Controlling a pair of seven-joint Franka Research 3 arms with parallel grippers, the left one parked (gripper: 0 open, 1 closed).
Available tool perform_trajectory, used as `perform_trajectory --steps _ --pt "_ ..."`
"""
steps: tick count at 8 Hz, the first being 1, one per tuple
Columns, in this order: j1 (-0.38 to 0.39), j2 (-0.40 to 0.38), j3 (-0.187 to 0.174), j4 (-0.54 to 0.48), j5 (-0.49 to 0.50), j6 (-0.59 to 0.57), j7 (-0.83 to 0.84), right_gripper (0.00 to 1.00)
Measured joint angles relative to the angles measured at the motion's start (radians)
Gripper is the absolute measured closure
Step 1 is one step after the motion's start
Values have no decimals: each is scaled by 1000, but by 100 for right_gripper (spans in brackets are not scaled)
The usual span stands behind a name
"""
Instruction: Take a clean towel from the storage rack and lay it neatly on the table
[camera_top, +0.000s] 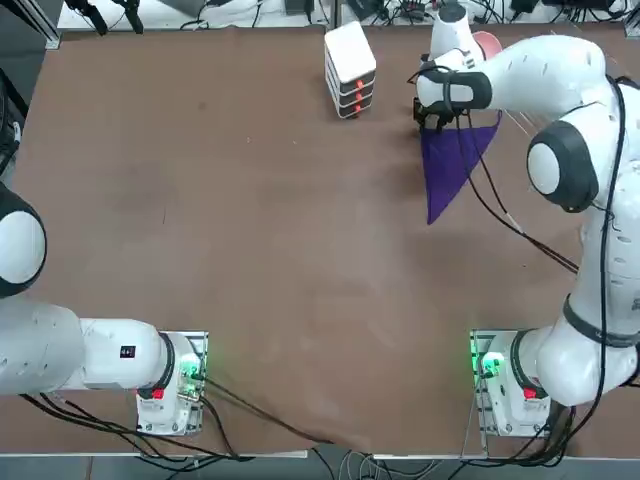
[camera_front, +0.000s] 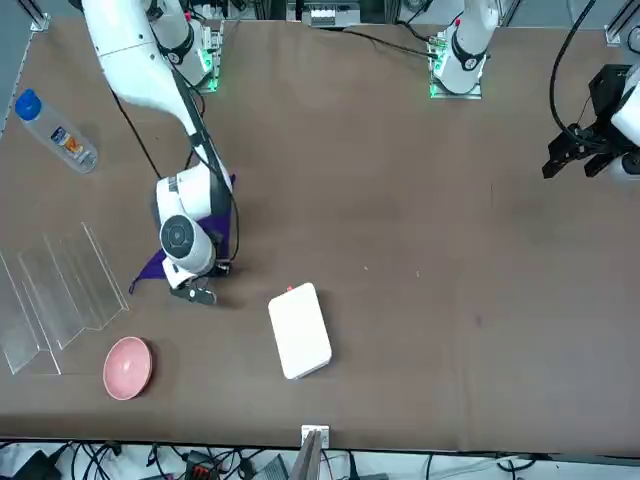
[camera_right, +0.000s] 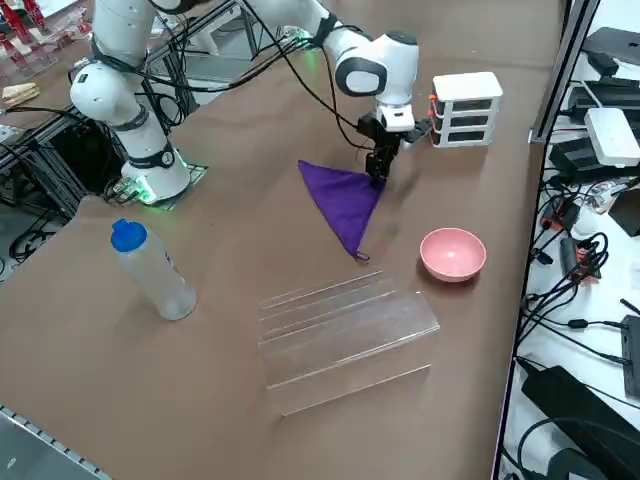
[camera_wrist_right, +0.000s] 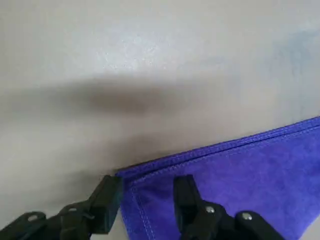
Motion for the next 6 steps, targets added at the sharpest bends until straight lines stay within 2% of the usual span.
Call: perform_trajectory --steps 5,6 --pt "0 9 0 7 -1 0 4 40" --pt "0 9 0 8 -1 0 4 50"
